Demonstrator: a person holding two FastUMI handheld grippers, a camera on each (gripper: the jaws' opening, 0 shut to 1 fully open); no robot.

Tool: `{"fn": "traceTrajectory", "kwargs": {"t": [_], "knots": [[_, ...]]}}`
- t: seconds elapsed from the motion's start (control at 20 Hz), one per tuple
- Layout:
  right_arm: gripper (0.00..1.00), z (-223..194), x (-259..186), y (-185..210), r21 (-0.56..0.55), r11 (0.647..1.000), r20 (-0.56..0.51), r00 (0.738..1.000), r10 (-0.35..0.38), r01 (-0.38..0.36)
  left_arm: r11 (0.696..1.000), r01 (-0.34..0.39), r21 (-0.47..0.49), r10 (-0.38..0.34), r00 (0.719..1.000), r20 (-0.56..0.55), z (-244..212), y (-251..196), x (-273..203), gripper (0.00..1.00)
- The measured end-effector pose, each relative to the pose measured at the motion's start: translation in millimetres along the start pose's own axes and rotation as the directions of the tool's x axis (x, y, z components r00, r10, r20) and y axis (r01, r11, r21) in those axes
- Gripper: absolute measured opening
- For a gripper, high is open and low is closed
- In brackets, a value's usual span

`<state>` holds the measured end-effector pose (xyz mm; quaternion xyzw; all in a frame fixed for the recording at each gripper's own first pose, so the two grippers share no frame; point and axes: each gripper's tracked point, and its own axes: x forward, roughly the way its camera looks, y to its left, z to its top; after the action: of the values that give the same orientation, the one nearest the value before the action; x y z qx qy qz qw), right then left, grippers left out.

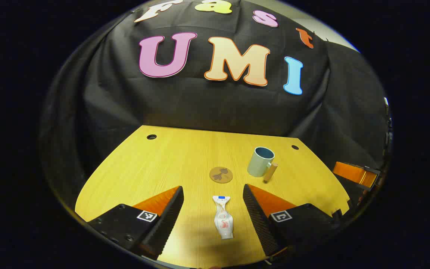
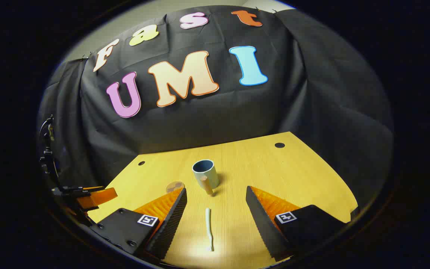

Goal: Put the toothbrush and toothpaste on the desktop into the cup, then pick up the cup and place it on the coaster on the desktop.

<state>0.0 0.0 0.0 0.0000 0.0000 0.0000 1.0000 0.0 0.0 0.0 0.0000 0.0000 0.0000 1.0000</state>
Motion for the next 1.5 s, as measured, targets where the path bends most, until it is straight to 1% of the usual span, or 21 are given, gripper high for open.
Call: {"fn": "traceTrajectory", "kwargs": {"t": [0.1,0.15,0.2,0.25,0.3,0.35,0.4,0.45,0.5,0.55,0.7,0.8,0.85,0.95,1.05,1.15,1.2,1.25,1.35,1.5], "knots": [[0.98,-7,3,3,-0.016,1.000,-0.028,1.000,0.005,-0.005,1.000,0.003,0.007,-0.003,1.000,-0.006,-2,0,0,0.93],[0.94,-11,5,5,-0.023,1.000,-0.040,0.999,0.006,-0.007,1.000,0.008,0.007,-0.008,1.000,-0.005,-1,-1,0,0.94],[0.98,-13,7,7,-0.030,0.999,-0.054,0.998,0.008,-0.010,1.000,0.013,0.006,-0.013,1.000,-0.006,-2,-1,1,0.94],[0.94,-17,9,9,-0.038,0.999,-0.069,0.998,0.012,-0.015,1.000,0.016,0.007,-0.016,1.000,-0.008,-3,0,0,0.94],[0.98,-18,12,12,-0.042,0.999,-0.083,0.996,0.017,-0.020,1.000,0.016,0.008,-0.016,1.000,-0.012,-3,1,0,0.94],[0.98,-22,14,13,-0.043,0.999,-0.098,0.995,0.020,-0.024,1.000,0.015,0.011,-0.015,1.000,-0.016,-5,2,1,0.94],[0.94,-26,17,15,-0.042,0.999,-0.112,0.993,0.021,-0.026,1.000,0.013,0.012,-0.013,1.000,-0.020,-6,4,2,0.94],[0.98,-29,21,18,-0.041,0.999,-0.126,0.992,0.022,-0.027,1.000,0.011,0.013,-0.011,1.000,-0.023,-7,5,4,0.94],[0.94,-32,25,20,-0.042,0.999,-0.141,0.990,0.019,-0.025,1.000,0.008,0.014,-0.008,1.000,-0.026,-8,8,5,0.94],[0.94,-34,27,23,-0.044,0.999,-0.154,0.988,0.018,-0.025,1.000,0.005,0.012,-0.005,1.000,-0.029,-8,14,7,0.94],[0.94,-43,35,29,-0.059,0.998,-0.200,0.980,0.016,-0.028,1.000,-0.004,-0.007,0.004,0.999,-0.040,-12,23,8,0.94],[0.94,-54,42,35,-0.079,0.996,-0.252,0.967,0.028,-0.050,1.000,-0.016,-0.020,0.015,0.999,-0.049,-16,29,8,0.94],[0.98,-60,44,37,-0.095,0.994,-0.282,0.959,0.031,-0.060,0.999,-0.026,-0.025,0.025,0.998,-0.053,-20,34,8,0.94],[0.98,-77,52,39,-0.128,0.989,-0.350,0.936,0.031,-0.080,0.998,-0.049,-0.030,0.047,0.998,-0.047,-20,43,7,0.94],[0.98,-93,62,43,-0.142,0.985,-0.420,0.907,0.032,-0.101,0.997,-0.065,-0.030,0.063,0.997,-0.052,-25,49,5,0.94],[0.98,-105,70,45,-0.159,0.982,-0.478,0.878,0.019,-0.107,0.996,-0.081,-0.031,0.079,0.995,-0.062,-32,57,3,0.94],[0.98,-110,75,46,-0.167,0.980,-0.499,0.866,0.013,-0.111,0.995,-0.096,-0.034,0.094,0.994,-0.064,-34,62,1,0.96],[0.98,-115,80,47,-0.175,0.978,-0.517,0.856,0.010,-0.117,0.993,-0.111,-0.038,0.109,0.992,-0.066,-38,67,2,0.94],[0.98,-123,89,48,-0.187,0.975,-0.554,0.833,-0.002,-0.123,0.989,-0.140,-0.051,0.135,0.987,-0.089,-50,75,-1,0.94],[0.98,-138,102,50,-0.176,0.977,-0.614,0.789,-0.014,-0.120,0.983,-0.168,-0.075,0.159,0.980,-0.116,-62,83,-5,0.94]]}}
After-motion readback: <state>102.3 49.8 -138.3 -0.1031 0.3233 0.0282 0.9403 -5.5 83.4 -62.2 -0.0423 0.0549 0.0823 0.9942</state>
